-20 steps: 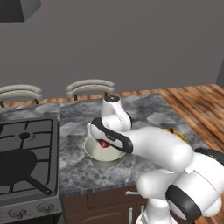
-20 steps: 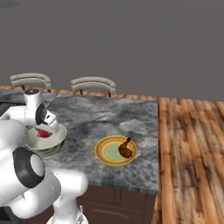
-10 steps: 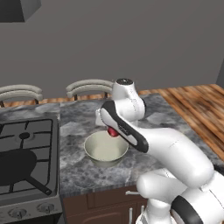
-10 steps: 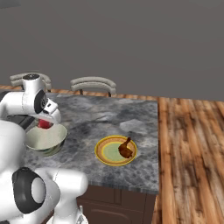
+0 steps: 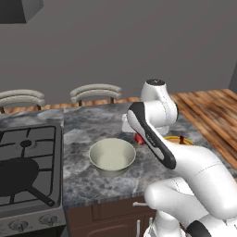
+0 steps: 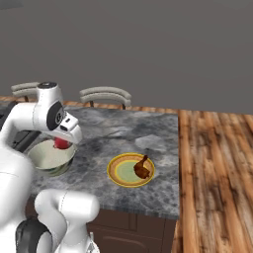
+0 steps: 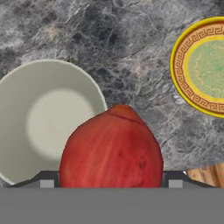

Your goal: Place the chicken drumstick on the plate and place the onion on the same plate.

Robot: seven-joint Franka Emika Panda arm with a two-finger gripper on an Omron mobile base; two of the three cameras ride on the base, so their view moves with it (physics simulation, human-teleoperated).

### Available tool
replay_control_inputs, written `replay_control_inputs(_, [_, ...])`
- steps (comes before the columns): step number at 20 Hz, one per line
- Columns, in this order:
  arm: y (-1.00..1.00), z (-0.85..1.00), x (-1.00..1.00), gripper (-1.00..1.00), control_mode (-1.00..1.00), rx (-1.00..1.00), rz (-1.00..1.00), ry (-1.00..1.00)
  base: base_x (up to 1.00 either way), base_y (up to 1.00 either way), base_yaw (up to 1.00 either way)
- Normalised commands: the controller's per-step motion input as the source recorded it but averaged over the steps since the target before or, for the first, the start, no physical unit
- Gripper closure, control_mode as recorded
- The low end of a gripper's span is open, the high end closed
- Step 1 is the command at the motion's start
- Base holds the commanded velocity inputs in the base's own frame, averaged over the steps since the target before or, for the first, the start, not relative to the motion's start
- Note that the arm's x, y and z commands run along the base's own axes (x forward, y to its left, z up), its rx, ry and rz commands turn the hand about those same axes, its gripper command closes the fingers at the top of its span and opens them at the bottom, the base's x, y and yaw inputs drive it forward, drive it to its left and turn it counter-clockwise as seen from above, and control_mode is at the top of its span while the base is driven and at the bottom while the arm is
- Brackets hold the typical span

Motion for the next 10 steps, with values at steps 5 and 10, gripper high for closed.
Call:
replay_control_inputs(5, [-0.86, 0.00, -0.10, 1.00, -1.00, 0.00, -0.09, 0.00, 0.00, 0.00, 0.00])
replay_control_inputs(10, [-0.78, -0.07, 0.00, 1.00, -1.00, 0.00, -0.11, 0.00, 0.00, 0.00, 0.00])
